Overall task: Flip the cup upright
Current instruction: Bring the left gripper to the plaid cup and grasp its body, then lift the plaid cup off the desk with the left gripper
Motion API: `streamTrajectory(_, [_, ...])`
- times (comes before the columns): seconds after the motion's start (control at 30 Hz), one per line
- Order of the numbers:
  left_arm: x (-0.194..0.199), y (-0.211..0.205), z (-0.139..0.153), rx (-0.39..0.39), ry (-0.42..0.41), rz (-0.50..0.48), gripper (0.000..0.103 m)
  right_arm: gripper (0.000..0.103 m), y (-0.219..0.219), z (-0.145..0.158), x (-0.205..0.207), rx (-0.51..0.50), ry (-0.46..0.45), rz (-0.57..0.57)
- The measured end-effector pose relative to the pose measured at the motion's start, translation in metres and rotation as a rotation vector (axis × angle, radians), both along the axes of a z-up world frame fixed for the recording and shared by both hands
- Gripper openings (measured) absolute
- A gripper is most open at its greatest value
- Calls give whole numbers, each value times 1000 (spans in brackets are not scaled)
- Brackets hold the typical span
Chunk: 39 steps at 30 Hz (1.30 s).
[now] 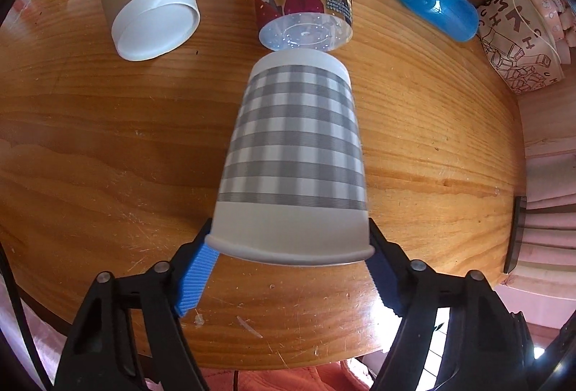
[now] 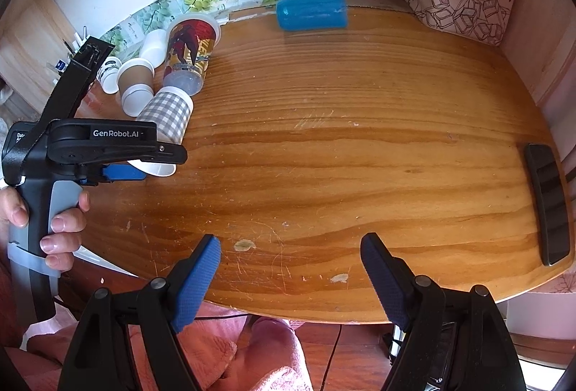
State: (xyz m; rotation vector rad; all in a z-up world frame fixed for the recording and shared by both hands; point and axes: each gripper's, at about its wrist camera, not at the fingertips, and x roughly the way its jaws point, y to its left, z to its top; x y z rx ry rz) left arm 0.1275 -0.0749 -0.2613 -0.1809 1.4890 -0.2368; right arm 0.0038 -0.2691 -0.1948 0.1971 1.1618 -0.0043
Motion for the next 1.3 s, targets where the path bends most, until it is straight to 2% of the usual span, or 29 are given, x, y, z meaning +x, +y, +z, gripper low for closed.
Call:
streamTrajectory(0.23, [-1, 2, -1, 19, 37, -6, 77, 81, 1, 1, 4, 12, -12, 11])
streamTrajectory(0.37, [-3, 4, 2, 34, 48, -24, 63, 81, 2, 2, 8, 26, -23, 16])
streamTrajectory(0.43, [-3, 5, 4, 42, 48, -25, 62, 81, 3, 3, 10, 31, -29, 18])
streamTrajectory(0.7, [2, 2, 14, 56, 28, -58, 42, 81, 5, 8, 13, 36, -56, 12])
streamTrajectory(0.8, [5, 0, 19, 61, 25, -72, 39, 81, 5, 10, 14, 37, -62, 1])
streamTrajectory(1.13, [-3, 4, 16, 51, 60, -104, 43, 81, 9, 12, 15, 32, -66, -1])
streamTrajectory(1.23, [-4, 11, 13, 47, 71, -94, 54, 81, 12, 11, 17, 30, -60, 6])
streamTrajectory(1.3, [-5, 16, 12, 47, 72, -86, 65, 81, 16, 11, 18, 28, -60, 16])
